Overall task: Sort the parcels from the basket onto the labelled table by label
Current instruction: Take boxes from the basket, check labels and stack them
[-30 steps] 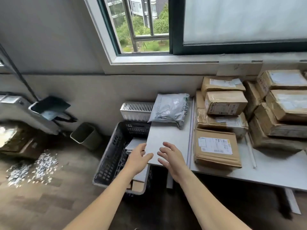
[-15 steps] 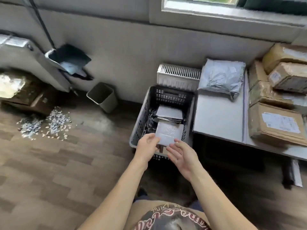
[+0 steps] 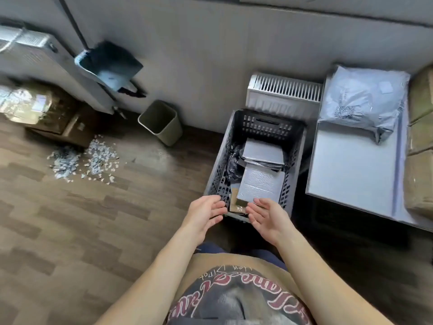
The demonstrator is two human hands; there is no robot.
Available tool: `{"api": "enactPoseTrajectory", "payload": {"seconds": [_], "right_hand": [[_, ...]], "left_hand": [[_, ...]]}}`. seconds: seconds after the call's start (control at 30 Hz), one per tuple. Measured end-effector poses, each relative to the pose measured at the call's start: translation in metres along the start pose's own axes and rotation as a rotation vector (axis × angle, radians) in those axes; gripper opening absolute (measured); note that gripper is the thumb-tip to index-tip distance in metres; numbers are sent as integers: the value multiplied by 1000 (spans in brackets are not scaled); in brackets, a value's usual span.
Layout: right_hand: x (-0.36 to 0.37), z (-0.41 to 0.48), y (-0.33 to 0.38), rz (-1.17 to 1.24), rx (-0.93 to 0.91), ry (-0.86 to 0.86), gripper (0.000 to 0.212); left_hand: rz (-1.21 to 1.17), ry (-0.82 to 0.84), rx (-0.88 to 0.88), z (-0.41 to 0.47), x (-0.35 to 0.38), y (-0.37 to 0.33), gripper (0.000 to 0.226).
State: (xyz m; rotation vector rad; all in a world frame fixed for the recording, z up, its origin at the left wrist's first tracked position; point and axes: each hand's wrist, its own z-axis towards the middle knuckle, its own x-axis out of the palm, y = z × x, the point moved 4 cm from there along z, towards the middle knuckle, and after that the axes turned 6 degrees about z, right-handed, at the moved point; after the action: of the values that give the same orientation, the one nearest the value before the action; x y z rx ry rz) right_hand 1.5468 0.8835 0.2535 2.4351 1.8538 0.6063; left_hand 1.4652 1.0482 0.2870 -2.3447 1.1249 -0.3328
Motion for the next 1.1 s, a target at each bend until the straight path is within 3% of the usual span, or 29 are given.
{"api": "enactPoseTrajectory", "payload": {"seconds": [0.13, 0.33, 0.53, 0.63, 0.73, 0.87, 1.0, 1.1], "right_hand": [[20, 26, 5, -4, 41, 62, 22], [3, 58, -4, 143, 55, -34, 19], [-20, 92, -12, 260, -129, -224, 14], [-22, 119, -15, 28, -267, -326, 15], [-12, 158, -19, -423, -332, -311, 20], [-3, 229, -26, -924, -174, -151, 37], [-19, 301, -32, -1179, 50, -86, 56], [-28, 343, -27, -1238, 108, -51, 76]], "left_hand": [[29, -24, -51, 14, -8, -8, 15], [188, 42, -147, 51, 5, -9, 14], [599, 236, -155, 129, 30, 6, 11], [769, 356, -119, 177, 53, 3, 13], [799, 374, -144, 234, 74, 6, 11], [802, 249, -197, 304, 83, 30, 30], [781, 61, -291, 348, 75, 63, 28], [724, 19, -405, 372, 68, 96, 58]]}}
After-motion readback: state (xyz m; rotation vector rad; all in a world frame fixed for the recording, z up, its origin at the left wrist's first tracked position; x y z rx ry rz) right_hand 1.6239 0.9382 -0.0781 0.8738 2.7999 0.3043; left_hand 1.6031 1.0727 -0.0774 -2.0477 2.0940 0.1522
